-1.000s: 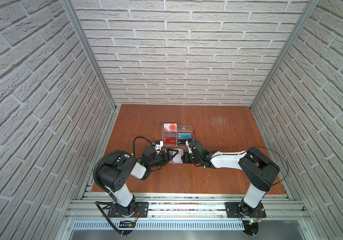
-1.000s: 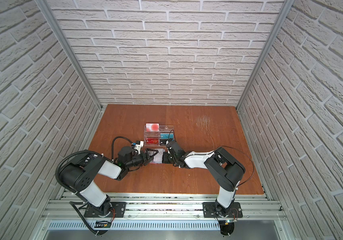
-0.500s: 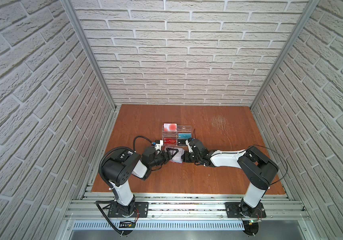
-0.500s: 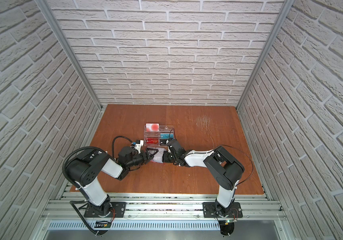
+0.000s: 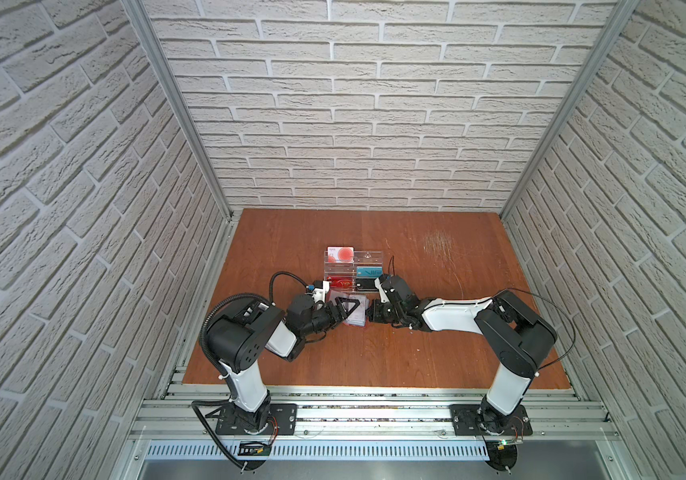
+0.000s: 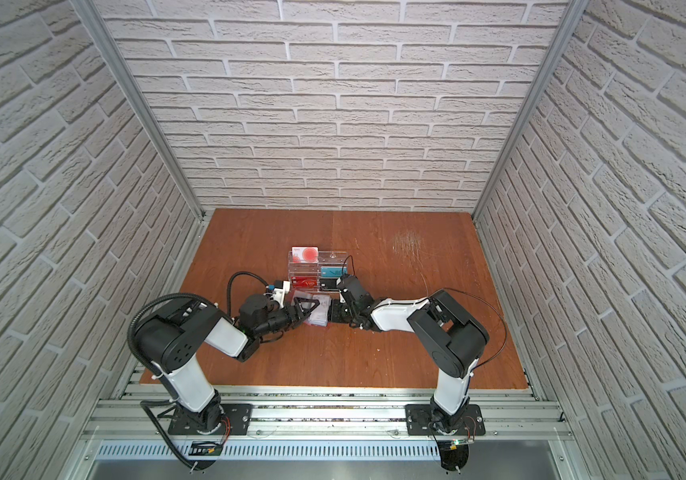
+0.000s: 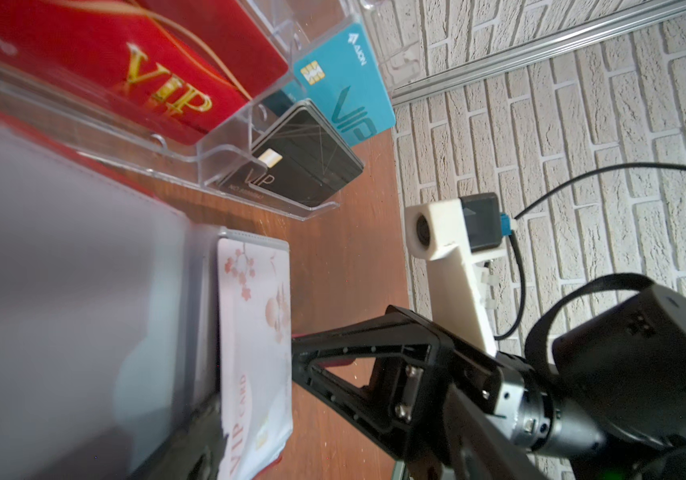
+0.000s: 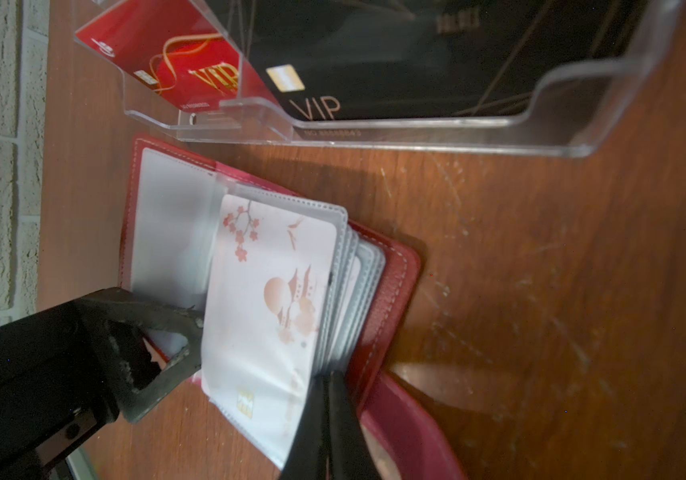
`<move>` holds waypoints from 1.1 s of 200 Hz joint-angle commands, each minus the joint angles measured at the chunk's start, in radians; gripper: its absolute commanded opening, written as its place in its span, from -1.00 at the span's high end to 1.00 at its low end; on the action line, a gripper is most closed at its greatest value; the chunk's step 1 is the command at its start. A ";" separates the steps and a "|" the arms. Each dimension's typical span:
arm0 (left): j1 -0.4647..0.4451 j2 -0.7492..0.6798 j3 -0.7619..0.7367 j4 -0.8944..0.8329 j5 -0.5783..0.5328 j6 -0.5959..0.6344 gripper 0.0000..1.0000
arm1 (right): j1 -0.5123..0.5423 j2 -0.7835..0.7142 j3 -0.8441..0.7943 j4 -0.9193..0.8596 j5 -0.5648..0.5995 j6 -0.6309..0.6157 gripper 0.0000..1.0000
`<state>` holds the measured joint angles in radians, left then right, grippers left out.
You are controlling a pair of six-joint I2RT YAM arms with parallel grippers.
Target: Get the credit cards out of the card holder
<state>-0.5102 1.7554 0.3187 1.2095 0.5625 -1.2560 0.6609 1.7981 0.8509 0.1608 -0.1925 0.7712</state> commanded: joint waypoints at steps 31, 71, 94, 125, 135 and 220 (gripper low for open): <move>-0.048 0.006 0.046 0.034 0.102 0.013 -0.60 | 0.003 0.059 0.036 -0.027 -0.016 -0.018 0.87; -0.063 0.021 0.066 0.039 0.089 0.002 -0.57 | 0.003 0.071 0.043 -0.016 -0.026 -0.015 0.87; -0.065 0.030 0.064 0.046 0.060 -0.012 -0.54 | 0.003 0.075 0.043 -0.009 -0.029 -0.010 0.87; -0.068 0.050 0.056 0.088 0.018 -0.046 -0.46 | 0.003 0.081 0.051 -0.009 -0.036 -0.010 0.87; -0.069 0.054 0.054 0.101 -0.001 -0.055 -0.42 | 0.003 0.085 0.052 -0.005 -0.038 -0.010 0.87; -0.071 0.016 0.073 0.060 -0.035 -0.036 0.17 | 0.002 0.093 0.046 0.013 -0.049 -0.008 0.88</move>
<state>-0.5400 1.7947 0.3534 1.1950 0.4679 -1.3048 0.6384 1.8362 0.8940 0.1490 -0.1886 0.7704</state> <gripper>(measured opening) 0.432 0.063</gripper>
